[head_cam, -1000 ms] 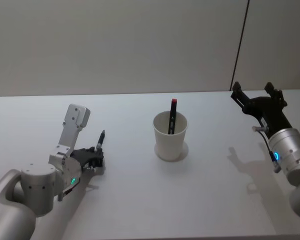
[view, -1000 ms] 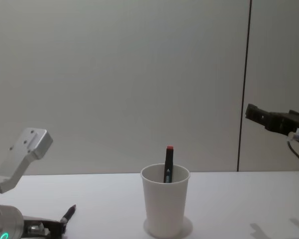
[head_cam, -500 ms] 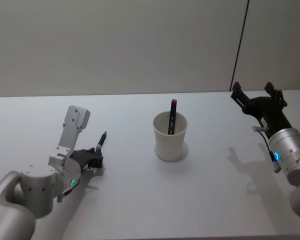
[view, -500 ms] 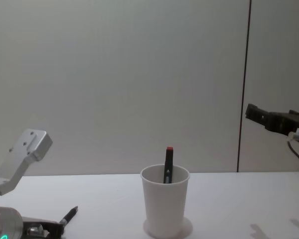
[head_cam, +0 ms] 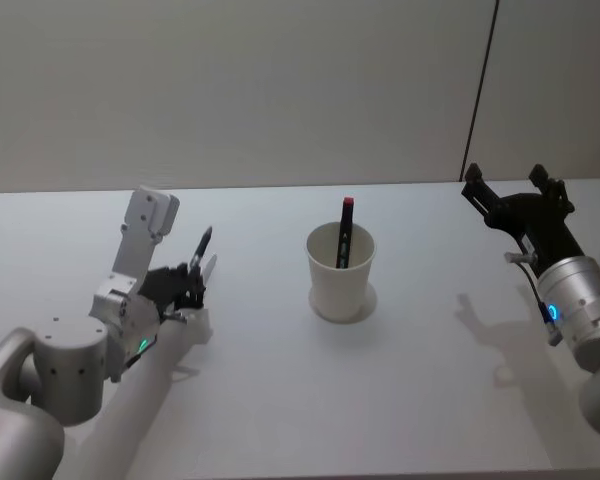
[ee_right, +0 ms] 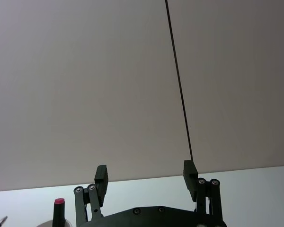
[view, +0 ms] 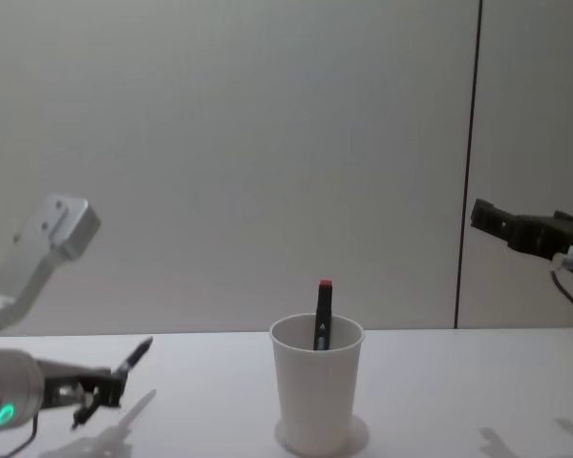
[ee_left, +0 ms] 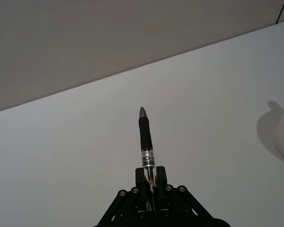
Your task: Place the pen into the pen holder.
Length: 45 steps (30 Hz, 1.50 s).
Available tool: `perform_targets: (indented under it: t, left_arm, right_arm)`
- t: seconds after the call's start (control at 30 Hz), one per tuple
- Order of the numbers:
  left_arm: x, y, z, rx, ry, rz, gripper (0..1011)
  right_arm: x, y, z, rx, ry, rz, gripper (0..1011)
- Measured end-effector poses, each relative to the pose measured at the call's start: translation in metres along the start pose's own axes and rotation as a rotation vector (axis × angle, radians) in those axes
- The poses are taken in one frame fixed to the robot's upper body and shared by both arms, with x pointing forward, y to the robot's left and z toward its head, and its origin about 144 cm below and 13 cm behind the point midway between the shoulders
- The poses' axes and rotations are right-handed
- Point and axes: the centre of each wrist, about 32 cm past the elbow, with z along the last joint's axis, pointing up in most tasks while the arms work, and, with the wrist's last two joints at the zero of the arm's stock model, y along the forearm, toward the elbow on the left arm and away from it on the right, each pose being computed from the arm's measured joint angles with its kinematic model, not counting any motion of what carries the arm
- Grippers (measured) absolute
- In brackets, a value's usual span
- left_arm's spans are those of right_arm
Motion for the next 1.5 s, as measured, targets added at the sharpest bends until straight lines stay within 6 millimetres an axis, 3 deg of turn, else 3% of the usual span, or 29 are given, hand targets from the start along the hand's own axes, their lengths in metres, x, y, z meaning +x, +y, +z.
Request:
perform_targets:
  t: [0.53,1.03,1.5]
  left_arm:
    - [-0.008,0.023,0.028,-0.227,-0.094,0.005,144]
    - [-0.014,0.035,0.035,-0.484,-0.169,-0.104,144]
    - [-0.017,0.034,0.038,-0.691,-0.219,-0.275,144]
  right_arm:
    - [0.000,0.000,0.000,0.000,0.000,0.000,1001]
    - [0.000,0.000,0.000,0.000,0.000,0.000,1001]
    - [0.000,0.000,0.000,0.000,0.000,0.000,1001]
